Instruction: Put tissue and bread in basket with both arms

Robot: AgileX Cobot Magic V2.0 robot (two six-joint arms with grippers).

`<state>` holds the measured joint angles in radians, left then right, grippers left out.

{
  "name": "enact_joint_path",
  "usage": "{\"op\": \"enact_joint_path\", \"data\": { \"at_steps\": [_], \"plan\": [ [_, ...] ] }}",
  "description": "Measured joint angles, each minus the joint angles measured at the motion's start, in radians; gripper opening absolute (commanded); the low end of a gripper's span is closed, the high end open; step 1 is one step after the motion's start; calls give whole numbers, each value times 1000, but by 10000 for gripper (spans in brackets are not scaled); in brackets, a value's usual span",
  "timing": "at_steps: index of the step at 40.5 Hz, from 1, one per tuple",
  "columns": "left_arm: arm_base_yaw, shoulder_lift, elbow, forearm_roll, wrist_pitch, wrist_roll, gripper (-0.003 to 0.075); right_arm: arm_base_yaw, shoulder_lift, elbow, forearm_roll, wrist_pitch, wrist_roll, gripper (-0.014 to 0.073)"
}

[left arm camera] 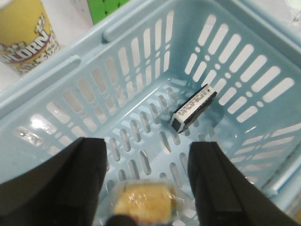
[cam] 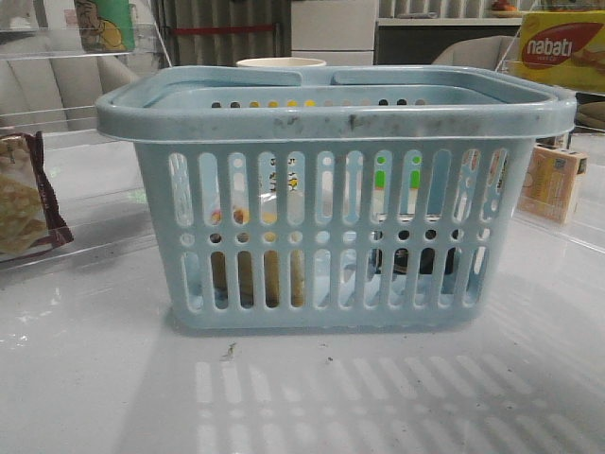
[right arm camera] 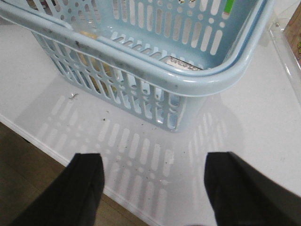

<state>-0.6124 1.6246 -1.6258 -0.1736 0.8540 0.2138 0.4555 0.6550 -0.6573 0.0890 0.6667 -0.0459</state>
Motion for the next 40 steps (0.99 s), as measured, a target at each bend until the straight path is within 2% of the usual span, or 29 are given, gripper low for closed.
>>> {"op": "enact_joint_path", "data": {
  "at_steps": [10, 31, 40],
  "plan": [
    [0, -257, 149, 2, 4, 0, 454, 0, 0, 0, 0, 0, 0, 561],
    [-2, -904, 690, 4, -10, 0, 454, 0, 0, 0, 0, 0, 0, 561],
    [-2, -1133, 873, 4, -10, 0, 454, 0, 0, 0, 0, 0, 0, 561]
  ]
}}
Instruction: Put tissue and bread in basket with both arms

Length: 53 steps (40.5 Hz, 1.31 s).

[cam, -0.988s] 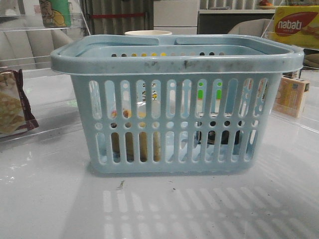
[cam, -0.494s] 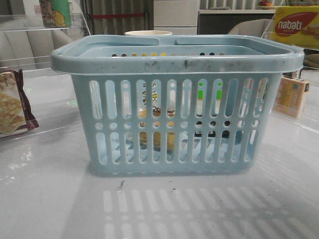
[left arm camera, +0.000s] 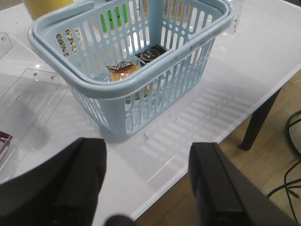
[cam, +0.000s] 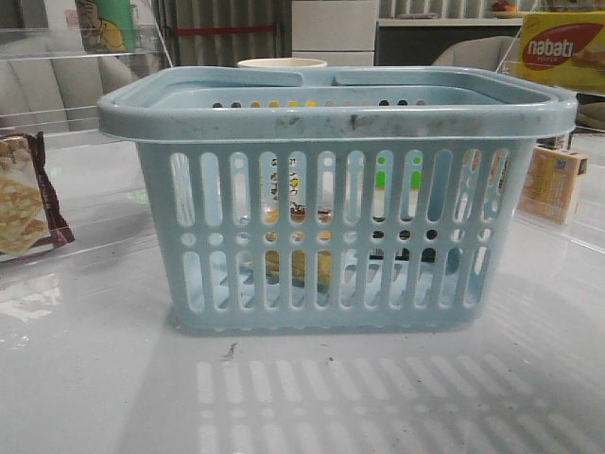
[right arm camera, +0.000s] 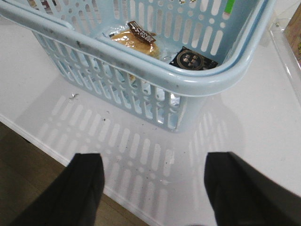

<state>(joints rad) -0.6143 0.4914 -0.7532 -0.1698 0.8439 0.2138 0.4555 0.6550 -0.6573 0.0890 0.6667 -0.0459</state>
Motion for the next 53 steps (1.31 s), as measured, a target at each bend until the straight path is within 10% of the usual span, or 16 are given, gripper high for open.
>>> {"op": "enact_joint_path", "data": {
  "at_steps": [12, 25, 53],
  "plan": [
    [0, -131, 134, 0, -15, -11, 420, 0, 0, 0, 0, 4, -29, 520],
    [0, -131, 148, 49, -46, -17, 106, 0, 0, 0, 0, 10, -42, 23],
    [0, -143, 155, 53, -64, -17, 91, 0, 0, 0, 0, 14, -46, 25]
  ]
}}
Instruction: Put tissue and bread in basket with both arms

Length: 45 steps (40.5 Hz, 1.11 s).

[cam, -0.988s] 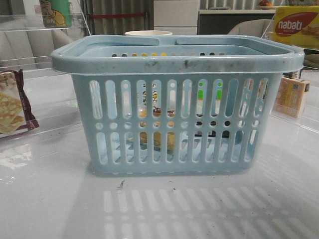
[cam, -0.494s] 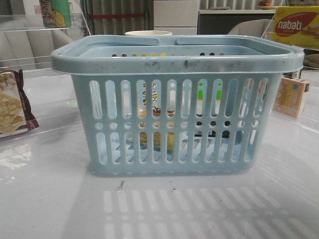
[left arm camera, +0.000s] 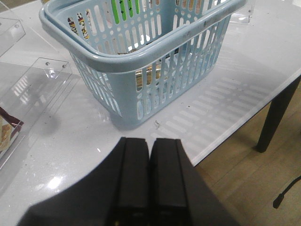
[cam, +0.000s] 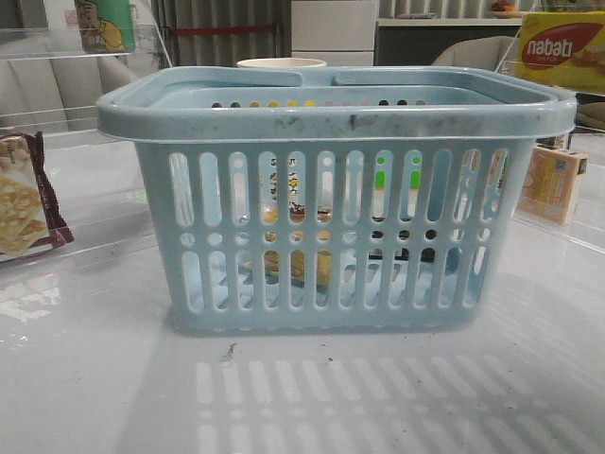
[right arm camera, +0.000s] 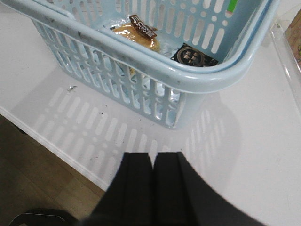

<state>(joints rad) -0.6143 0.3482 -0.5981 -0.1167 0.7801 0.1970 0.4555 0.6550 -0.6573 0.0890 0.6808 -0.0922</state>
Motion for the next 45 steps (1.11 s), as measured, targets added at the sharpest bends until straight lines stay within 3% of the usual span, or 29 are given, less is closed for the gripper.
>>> {"op": "enact_joint_path", "data": {
  "at_steps": [9, 19, 26, 36, 45],
  "plan": [
    [88, -119, 104, 2, -79, 0, 91, 0, 0, 0, -1, 4, 0, 25],
    [318, -279, 367, -9, -435, 0, 91, 0, 0, 0, -1, 4, 0, 25],
    [439, -348, 531, -48, -585, 0, 91, 0, 0, 0, -1, 4, 0, 25],
    [467, -355, 606, -41, -675, -2, 91, 0, 0, 0, -1, 4, 0, 25],
    [507, -355, 606, 108, -688, -150, 91, 0, 0, 0, -1, 4, 0, 25]
  ]
}}
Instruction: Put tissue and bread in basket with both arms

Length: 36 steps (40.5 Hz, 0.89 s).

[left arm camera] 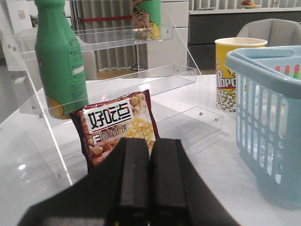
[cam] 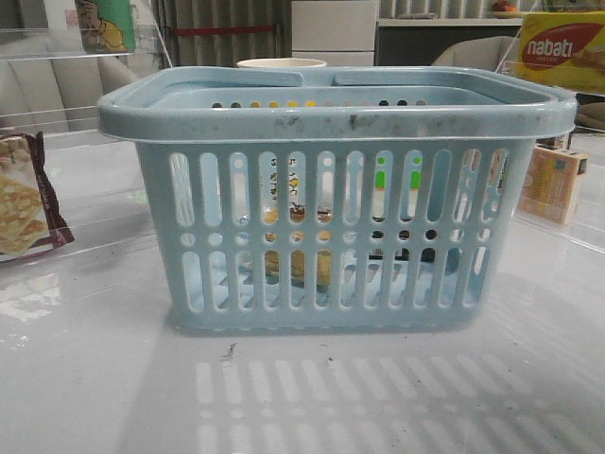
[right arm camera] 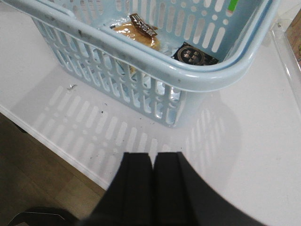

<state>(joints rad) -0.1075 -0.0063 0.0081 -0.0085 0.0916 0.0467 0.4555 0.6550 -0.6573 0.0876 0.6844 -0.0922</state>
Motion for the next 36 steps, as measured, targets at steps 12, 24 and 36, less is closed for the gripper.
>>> {"op": "enact_joint_path", "data": {
  "at_steps": [12, 24, 36],
  "plan": [
    [85, 0, 0, 18, -2, -23, 91, 0, 0, 0, 0, 0, 0, 25],
    [88, 0, 0, 19, -10, -24, 90, 0, 0, 0, 0, 0, 0, 25],
    [88, 0, 0, 19, -10, -24, 91, 0, 0, 0, 0, 0, 0, 25]
  ]
}}
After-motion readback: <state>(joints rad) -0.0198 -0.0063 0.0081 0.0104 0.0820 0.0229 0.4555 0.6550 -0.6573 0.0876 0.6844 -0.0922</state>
